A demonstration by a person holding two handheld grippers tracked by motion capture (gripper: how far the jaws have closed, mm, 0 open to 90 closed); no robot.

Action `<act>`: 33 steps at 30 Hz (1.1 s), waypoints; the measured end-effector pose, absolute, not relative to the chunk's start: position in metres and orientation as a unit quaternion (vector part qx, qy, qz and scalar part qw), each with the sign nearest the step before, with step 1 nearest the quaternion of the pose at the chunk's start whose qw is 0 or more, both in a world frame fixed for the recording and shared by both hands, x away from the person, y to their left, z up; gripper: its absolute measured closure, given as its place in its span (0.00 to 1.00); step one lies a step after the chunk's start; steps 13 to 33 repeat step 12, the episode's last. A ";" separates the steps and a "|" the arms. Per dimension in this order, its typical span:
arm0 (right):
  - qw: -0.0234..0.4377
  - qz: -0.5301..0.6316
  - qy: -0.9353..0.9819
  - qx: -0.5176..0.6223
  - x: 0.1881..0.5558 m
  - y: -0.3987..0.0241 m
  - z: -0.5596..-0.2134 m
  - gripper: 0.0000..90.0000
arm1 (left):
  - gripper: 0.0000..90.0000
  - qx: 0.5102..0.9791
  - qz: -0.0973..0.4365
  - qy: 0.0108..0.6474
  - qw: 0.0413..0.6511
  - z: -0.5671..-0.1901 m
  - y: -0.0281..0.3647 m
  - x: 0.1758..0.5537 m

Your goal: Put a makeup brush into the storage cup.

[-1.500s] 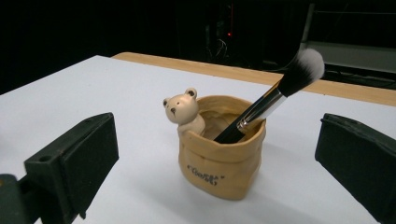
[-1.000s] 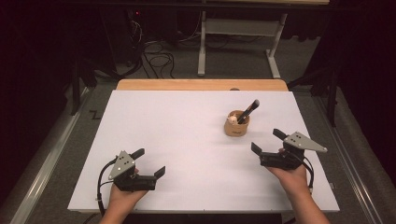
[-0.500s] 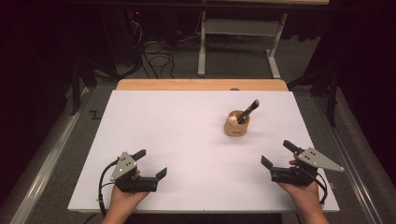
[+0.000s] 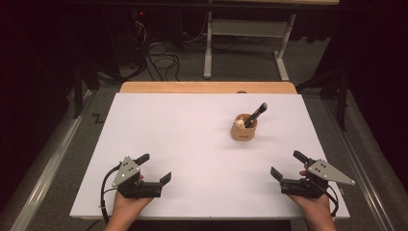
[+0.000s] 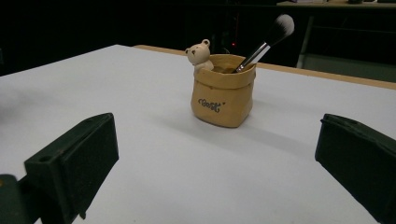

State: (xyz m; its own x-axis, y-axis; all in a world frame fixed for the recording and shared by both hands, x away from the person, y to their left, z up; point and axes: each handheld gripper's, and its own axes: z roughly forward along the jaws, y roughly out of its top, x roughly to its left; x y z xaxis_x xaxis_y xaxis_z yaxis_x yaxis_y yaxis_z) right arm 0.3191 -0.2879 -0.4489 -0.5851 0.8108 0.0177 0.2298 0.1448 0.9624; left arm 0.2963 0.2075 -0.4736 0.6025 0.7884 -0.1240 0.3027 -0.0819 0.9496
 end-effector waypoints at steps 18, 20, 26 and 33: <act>0.269 0.544 0.701 0.374 0.320 -0.292 -0.448 0.00 | 0.00 0.699 0.221 0.389 0.557 -0.472 0.210 0.296; 0.269 0.544 0.701 0.374 0.320 -0.292 -0.448 0.00 | 0.00 0.699 0.221 0.389 0.557 -0.472 0.210 0.296; 0.269 0.544 0.701 0.374 0.320 -0.292 -0.448 0.00 | 0.00 0.699 0.221 0.389 0.557 -0.472 0.210 0.296; 0.269 0.544 0.701 0.374 0.320 -0.292 -0.448 0.00 | 0.00 0.699 0.221 0.389 0.557 -0.472 0.210 0.296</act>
